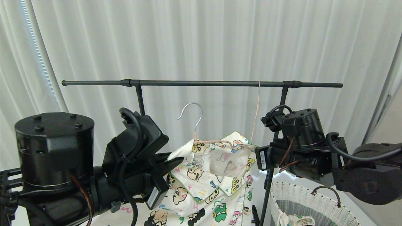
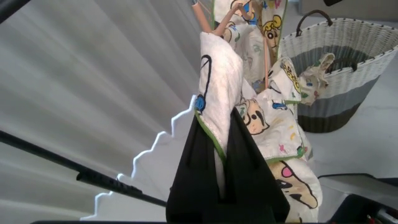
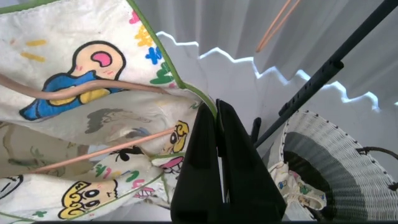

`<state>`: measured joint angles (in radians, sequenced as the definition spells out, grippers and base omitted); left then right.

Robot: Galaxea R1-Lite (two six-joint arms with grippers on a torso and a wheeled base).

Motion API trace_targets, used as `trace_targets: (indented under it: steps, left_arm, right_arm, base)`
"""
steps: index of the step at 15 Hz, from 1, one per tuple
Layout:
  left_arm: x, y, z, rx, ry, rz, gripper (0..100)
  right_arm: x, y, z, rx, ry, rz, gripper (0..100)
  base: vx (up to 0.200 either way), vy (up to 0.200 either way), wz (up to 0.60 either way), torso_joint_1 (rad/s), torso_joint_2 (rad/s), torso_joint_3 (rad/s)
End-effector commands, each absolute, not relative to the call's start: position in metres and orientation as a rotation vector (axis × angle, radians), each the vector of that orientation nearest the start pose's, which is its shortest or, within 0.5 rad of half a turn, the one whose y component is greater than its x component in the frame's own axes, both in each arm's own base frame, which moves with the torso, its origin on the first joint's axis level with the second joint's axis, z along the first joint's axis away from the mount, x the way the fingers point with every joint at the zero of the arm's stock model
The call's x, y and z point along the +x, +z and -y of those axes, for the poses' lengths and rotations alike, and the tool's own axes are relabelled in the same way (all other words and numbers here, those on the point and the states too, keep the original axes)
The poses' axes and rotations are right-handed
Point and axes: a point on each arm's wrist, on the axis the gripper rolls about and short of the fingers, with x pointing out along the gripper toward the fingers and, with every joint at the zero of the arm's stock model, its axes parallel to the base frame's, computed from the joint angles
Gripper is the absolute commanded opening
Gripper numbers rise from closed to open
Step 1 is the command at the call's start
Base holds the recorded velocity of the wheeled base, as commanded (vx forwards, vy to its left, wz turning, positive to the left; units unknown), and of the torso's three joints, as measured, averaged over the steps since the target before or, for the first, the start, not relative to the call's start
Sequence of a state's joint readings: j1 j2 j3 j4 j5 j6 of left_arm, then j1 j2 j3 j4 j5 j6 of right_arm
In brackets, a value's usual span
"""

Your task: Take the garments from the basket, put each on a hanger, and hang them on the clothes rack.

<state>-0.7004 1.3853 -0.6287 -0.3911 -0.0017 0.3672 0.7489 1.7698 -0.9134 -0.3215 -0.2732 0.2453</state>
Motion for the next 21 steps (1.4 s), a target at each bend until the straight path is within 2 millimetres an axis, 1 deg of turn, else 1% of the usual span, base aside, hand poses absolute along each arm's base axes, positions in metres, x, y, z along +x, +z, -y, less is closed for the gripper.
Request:
trace_targets:
  steps: [1, 3, 4, 5, 7, 13, 15, 17, 21]
  left_arm:
    - [0.17, 0.19, 0.142, 0.485, -0.746, -0.235, 0]
    - [0.177, 0.175, 0.144, 0.533, -0.62, -0.309, 0]
    - [0.178, 0.172, 0.144, 0.544, -0.589, -0.323, 0]
    - [0.179, 0.171, 0.145, 0.546, -0.587, -0.326, 0]
    - [0.18, 0.17, 0.145, 0.549, -0.588, -0.332, 0]
    - [0.18, 0.173, 0.147, 0.547, -0.594, -0.318, 0]
    - [0.181, 0.17, 0.148, 0.554, -0.586, -0.327, 0]
    - [0.183, 0.167, 0.149, 0.571, -0.542, -0.342, 0]
    - [0.185, 0.165, 0.15, 0.58, -0.517, -0.354, 0]
  right_arm:
    - [0.234, 0.165, -0.213, -0.021, 0.412, -0.509, 0]
    - [0.224, 0.176, -0.215, -0.01, 0.453, -0.48, 0]
    - [0.219, 0.179, -0.218, -0.009, 0.474, -0.473, 0]
    - [0.211, 0.183, -0.222, -0.006, 0.505, -0.463, 0]
    - [0.203, 0.185, -0.228, -0.007, 0.543, -0.457, 0]
    - [0.19, 0.185, -0.248, 0.008, 0.62, -0.422, 0]
    - [0.181, 0.183, -0.257, 0.002, 0.661, -0.423, 0]
    - [0.17, 0.185, -0.265, 0.0, 0.705, -0.415, 0]
    - [0.155, 0.185, -0.275, -0.006, 0.769, -0.411, 0]
  base:
    - [0.0, 0.0, 0.0, 0.0, 0.0, 0.0]
    - [0.0, 0.0, 0.0, 0.0, 0.0, 0.0]
    - [0.0, 0.0, 0.0, 0.0, 0.0, 0.0]
    - [0.0, 0.0, 0.0, 0.0, 0.0, 0.0]
    - [0.0, 0.0, 0.0, 0.0, 0.0, 0.0]
    - [0.0, 0.0, 0.0, 0.0, 0.0, 0.0]
    - [0.0, 0.0, 0.0, 0.0, 0.0, 0.0]
    - [0.0, 0.0, 0.0, 0.0, 0.0, 0.0]
    - [0.0, 0.0, 0.0, 0.0, 0.0, 0.0]
